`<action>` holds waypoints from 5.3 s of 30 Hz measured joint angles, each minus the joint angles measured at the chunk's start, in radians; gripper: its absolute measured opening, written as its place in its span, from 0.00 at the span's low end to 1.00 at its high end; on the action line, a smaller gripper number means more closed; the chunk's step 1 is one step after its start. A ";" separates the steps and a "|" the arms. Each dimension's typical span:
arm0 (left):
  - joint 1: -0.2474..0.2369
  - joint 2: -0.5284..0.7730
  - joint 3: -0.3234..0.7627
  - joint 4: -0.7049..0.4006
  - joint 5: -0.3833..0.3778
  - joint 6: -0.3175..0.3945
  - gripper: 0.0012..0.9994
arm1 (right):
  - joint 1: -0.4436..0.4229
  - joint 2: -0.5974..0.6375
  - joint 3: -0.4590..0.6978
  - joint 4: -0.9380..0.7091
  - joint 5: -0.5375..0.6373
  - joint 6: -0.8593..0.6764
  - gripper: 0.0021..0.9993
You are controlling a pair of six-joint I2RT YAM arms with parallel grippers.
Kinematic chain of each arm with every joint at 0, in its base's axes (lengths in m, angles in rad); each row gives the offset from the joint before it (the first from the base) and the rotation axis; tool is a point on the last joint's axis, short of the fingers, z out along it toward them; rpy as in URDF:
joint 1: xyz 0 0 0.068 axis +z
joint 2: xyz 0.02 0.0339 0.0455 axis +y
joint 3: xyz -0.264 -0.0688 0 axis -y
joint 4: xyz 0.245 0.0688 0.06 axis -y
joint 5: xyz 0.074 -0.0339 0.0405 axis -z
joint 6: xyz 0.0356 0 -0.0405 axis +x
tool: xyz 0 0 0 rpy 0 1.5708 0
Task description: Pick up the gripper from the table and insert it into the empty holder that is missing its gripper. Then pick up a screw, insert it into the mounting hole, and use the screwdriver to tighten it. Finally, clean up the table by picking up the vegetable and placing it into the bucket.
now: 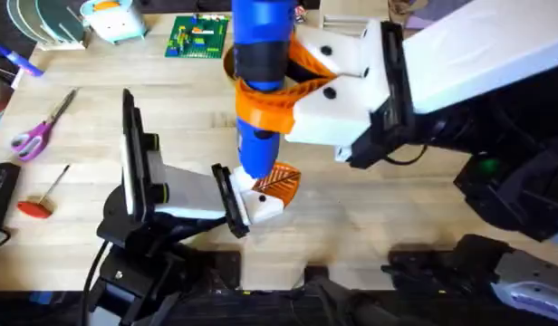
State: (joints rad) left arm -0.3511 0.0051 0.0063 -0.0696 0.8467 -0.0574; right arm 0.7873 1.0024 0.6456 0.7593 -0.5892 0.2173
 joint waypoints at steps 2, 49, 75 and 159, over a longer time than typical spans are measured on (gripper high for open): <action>0.000 0.000 0.000 0.000 0.000 0.000 0.01 | 0.006 0.005 0.000 0.008 0.001 0.000 0.02; 0.000 0.000 0.000 -0.001 0.007 0.000 0.00 | 0.007 0.095 0.000 0.086 0.008 -0.014 0.02; 0.000 0.000 0.000 -0.002 0.012 -0.004 0.00 | 0.007 0.097 0.000 0.015 0.015 -0.007 0.02; 0.000 0.000 0.000 -0.002 0.018 -0.003 0.00 | -0.618 0.680 0.291 -0.855 0.861 -1.452 0.99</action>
State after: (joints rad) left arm -0.3511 0.0055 0.0063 -0.0711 0.8642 -0.0608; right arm 0.1695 1.6820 0.9369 -0.0953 0.2716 -1.2349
